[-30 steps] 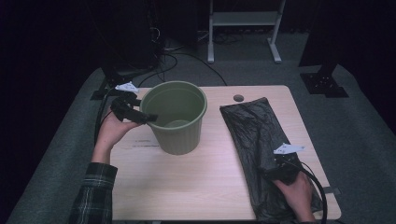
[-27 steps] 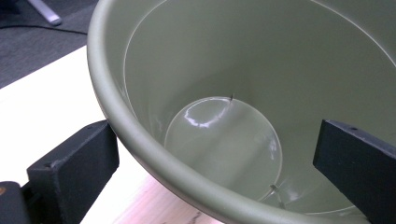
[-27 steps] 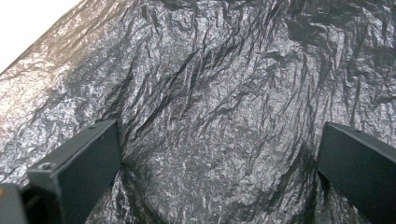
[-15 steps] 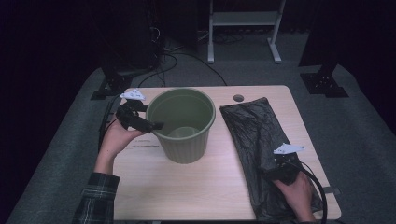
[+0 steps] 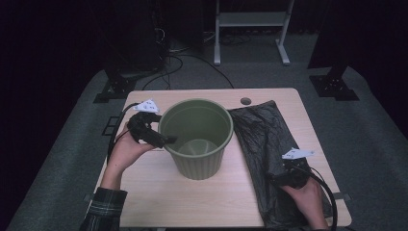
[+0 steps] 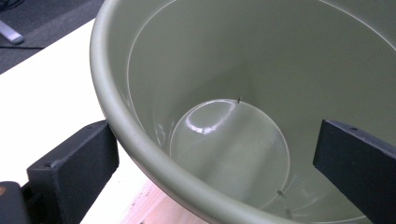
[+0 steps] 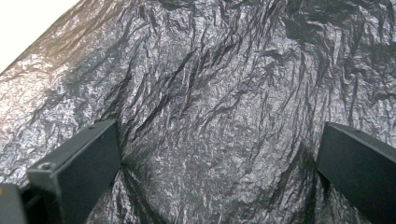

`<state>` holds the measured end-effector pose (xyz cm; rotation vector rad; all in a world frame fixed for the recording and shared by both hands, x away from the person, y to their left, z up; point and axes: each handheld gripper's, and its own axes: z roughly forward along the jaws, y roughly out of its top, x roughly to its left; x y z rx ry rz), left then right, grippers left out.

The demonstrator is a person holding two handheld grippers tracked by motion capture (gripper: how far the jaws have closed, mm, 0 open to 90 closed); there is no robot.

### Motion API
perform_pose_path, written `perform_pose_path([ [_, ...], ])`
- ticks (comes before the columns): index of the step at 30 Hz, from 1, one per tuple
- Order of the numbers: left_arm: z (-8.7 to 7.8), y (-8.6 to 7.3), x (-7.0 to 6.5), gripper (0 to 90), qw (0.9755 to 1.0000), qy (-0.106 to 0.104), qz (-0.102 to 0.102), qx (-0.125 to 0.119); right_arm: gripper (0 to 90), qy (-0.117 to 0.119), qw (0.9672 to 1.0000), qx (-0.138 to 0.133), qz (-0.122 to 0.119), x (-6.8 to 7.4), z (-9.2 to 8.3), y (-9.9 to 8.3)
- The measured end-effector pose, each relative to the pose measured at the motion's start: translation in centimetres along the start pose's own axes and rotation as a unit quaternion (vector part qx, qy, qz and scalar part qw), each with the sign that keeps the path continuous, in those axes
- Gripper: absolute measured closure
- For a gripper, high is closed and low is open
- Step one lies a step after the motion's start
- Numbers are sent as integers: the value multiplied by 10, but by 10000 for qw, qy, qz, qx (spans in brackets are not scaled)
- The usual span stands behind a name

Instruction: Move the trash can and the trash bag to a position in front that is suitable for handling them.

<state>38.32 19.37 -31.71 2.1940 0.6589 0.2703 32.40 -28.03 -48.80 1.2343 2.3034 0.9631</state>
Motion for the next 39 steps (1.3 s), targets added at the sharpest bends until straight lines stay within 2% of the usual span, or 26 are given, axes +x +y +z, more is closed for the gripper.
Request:
perform_pose_path([
  [7,6,4,-16,0,9997,-158,206,18,0,11,10000,1,-11,0,0,0],
  [12,11,5,-26,0,9993,-276,259,12,0,13,10000,1,-13,0,0,0],
  [16,11,5,-31,0,9992,-281,290,44,0,13,10000,1,-15,0,0,0],
  [19,11,4,-31,0,9992,-281,281,15,0,13,10000,1,-15,0,0,0],
  [22,9,4,-28,0,9992,-321,189,-144,0,13,10000,1,-15,0,0,0],
  [25,7,5,-25,0,9993,-283,154,-200,0,14,10000,1,-15,0,0,0],
  [30,-12,15,-18,0,9985,-127,84,-521,0,15,10000,0,-14,0,0,0],
  [31,-12,15,-18,0,9985,-127,84,-521,0,15,10000,0,-14,0,0,0],
  [32,-22,17,-17,0,9981,-91,107,-604,0,13,10000,1,-15,0,0,0],
  [33,-22,17,-17,0,9981,-91,107,-604,0,13,10000,0,-16,0,0,0],
  [34,-31,15,-19,0,9975,-35,95,-699,0,14,10000,0,-15,0,0,0],
  [39,-44,7,-24,0,9974,64,134,-708,0,15,10000,0,-14,0,0,0],
])
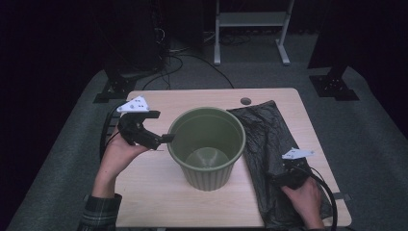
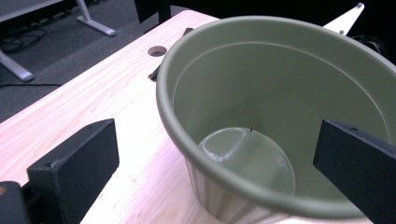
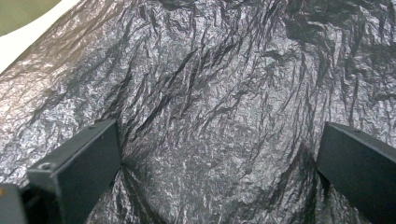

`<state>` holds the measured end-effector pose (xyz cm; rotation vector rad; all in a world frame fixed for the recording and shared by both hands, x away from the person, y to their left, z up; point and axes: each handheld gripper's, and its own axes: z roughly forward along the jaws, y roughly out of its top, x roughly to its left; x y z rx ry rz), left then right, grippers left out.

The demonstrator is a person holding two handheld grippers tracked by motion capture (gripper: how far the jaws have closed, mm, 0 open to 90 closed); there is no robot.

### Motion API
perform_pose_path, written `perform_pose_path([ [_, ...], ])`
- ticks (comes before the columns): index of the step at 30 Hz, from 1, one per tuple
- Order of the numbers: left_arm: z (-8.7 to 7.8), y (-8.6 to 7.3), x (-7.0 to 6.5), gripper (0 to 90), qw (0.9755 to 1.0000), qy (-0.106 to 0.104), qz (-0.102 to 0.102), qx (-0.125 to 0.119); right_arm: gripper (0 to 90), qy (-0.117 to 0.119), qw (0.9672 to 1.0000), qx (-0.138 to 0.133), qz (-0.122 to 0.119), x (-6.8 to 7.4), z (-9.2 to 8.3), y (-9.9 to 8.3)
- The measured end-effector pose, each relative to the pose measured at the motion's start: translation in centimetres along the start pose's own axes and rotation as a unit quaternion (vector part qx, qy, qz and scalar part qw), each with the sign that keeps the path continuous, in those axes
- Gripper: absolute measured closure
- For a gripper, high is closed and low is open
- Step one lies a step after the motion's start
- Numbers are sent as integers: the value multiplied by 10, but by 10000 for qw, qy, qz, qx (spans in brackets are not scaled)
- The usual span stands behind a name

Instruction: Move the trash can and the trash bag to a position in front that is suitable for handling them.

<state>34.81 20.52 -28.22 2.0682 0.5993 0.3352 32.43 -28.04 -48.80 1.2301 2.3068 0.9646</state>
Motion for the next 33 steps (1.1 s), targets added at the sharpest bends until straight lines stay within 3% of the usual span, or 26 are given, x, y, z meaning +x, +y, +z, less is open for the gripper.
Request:
perform_pose_path([
  [11,-27,-34,-20,0,9998,195,-54,-33,0,0,10000,1,2,0,0,0],
  [17,-32,-54,-28,0,9997,217,-100,-1,0,0,10000,0,3,0,0,0],
  [26,-21,-92,-32,0,9994,276,-208,-21,0,-1,10000,0,3,0,0,0],
  [33,-4,-114,-34,0,9991,290,-273,150,0,0,10000,1,2,0,0,0],
])
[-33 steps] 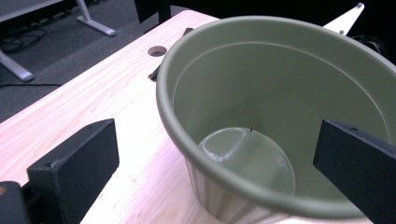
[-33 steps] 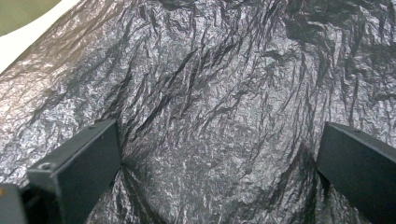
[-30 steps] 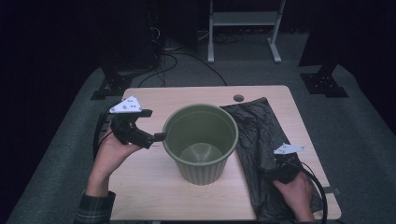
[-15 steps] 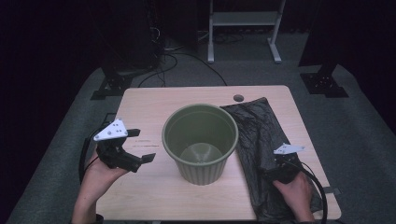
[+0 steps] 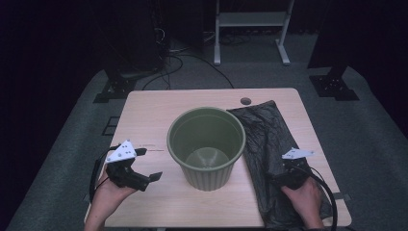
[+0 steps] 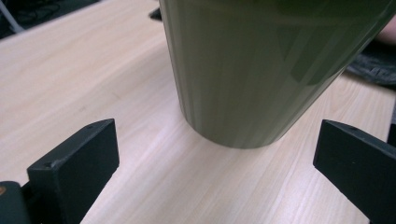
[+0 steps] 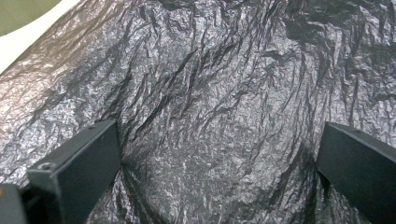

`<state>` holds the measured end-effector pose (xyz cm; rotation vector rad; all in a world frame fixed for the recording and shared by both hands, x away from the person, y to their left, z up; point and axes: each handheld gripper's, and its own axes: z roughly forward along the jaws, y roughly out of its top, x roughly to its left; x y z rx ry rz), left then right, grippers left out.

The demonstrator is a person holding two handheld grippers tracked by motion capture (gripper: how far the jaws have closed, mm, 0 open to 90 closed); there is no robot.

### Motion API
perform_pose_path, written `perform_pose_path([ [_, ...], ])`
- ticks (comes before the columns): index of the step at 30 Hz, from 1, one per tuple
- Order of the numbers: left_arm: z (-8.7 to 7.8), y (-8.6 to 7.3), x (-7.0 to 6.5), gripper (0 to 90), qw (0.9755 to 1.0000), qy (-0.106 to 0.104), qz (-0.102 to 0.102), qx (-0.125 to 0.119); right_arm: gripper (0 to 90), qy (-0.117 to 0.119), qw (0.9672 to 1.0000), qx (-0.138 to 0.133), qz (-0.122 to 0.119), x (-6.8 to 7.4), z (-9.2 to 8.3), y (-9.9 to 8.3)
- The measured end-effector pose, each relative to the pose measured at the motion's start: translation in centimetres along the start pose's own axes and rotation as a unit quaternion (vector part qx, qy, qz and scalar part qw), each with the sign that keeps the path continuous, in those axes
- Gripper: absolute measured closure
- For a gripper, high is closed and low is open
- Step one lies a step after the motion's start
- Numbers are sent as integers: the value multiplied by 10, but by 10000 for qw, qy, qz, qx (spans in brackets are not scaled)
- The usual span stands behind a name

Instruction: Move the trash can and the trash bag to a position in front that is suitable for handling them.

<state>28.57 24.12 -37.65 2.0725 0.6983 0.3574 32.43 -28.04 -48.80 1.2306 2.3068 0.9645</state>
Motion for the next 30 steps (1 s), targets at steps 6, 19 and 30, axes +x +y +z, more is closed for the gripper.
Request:
perform_pose_path([
  [6,20,-18,1,0,9999,-54,-24,138,0,1,10000,0,-1,0,0,0],
  [19,56,-56,6,0,9983,2,-113,570,0,2,10000,-2,10,0,0,0],
  [30,70,-75,11,0,9962,192,-100,843,0,1,10000,-2,11,0,0,0],
])
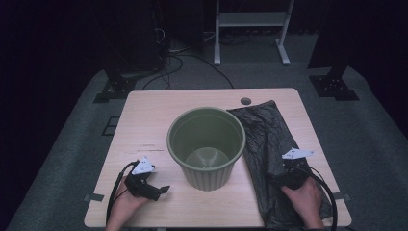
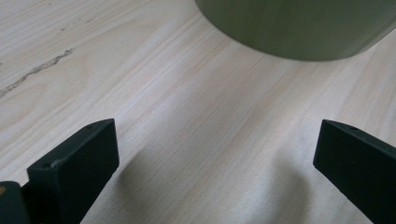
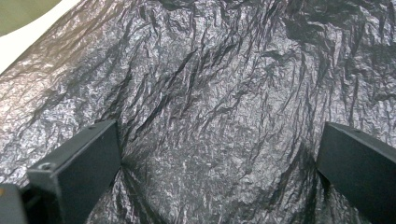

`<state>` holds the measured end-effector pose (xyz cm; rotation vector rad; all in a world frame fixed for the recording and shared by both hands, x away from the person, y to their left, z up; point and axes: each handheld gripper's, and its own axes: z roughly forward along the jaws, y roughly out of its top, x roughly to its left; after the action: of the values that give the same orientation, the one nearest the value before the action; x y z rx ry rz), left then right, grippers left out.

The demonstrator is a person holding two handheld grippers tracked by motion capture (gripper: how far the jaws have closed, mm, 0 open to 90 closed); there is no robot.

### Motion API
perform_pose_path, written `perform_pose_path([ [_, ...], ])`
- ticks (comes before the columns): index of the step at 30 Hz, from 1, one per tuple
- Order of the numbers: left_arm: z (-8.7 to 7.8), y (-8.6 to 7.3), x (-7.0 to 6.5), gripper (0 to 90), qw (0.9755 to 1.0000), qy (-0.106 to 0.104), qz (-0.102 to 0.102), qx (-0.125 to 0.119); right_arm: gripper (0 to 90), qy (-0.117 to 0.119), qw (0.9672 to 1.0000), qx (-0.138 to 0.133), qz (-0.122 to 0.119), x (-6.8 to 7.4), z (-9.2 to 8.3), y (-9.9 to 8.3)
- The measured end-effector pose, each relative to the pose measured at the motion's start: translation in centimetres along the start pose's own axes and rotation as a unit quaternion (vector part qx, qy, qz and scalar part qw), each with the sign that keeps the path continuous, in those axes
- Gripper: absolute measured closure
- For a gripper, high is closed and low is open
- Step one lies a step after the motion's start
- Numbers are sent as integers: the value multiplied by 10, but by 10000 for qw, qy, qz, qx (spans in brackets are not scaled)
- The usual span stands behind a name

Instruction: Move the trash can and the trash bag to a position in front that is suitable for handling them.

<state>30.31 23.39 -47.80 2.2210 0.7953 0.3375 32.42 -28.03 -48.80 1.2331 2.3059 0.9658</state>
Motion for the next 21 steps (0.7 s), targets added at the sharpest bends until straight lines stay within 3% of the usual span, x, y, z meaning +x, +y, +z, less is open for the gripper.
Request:
perform_pose_path([
  [4,4,-1,-1,0,9999,51,61,105,0,1,10000,0,-1,0,0,0],
  [21,5,-3,-1,0,9999,77,31,67,0,0,10000,2,1,0,0,0],
])
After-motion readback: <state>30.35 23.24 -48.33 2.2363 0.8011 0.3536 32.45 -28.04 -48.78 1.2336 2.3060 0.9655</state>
